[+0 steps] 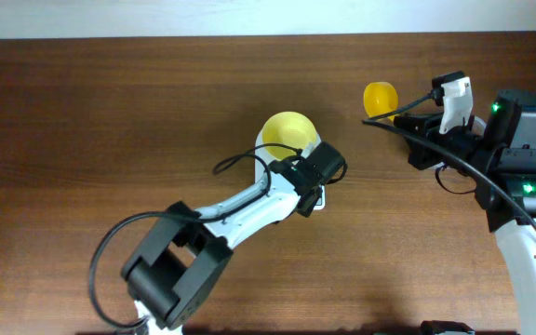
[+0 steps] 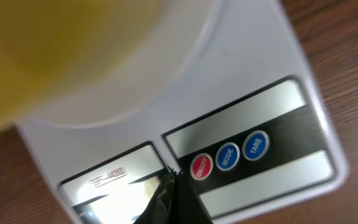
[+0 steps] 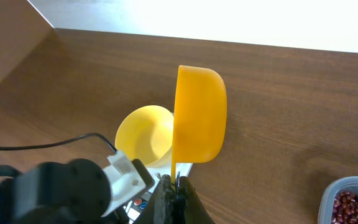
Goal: Scoop item into bowl and weigh 50g on scale
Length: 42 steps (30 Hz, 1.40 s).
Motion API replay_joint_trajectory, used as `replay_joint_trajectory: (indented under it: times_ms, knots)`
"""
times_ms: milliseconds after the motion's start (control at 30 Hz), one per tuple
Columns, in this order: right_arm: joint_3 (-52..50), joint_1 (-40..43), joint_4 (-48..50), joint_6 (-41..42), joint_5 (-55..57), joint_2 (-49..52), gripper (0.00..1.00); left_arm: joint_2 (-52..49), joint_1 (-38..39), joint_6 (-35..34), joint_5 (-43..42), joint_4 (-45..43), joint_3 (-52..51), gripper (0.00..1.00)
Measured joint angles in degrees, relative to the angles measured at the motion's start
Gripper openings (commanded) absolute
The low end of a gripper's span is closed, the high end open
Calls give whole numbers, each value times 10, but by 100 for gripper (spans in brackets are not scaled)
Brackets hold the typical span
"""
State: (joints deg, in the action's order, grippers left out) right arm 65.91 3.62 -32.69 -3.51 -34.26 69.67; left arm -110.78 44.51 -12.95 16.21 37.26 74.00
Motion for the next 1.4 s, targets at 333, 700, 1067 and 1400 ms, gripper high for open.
replay_joint_trajectory:
  times_ms: [333,700,1067,1400]
  knots:
    - [0,0,0,0,0,0,4,237,-38,0,4,3,4,0]
    - [0,0,43,0,0,18,4,237,-67,40,7,48,4,0]
    - [0,0,23,0,0,19,4,40,31,56,7,35,-3,0]
    - [0,0,21,0,0,19,4,0,31,15,17,-18,-4,0]
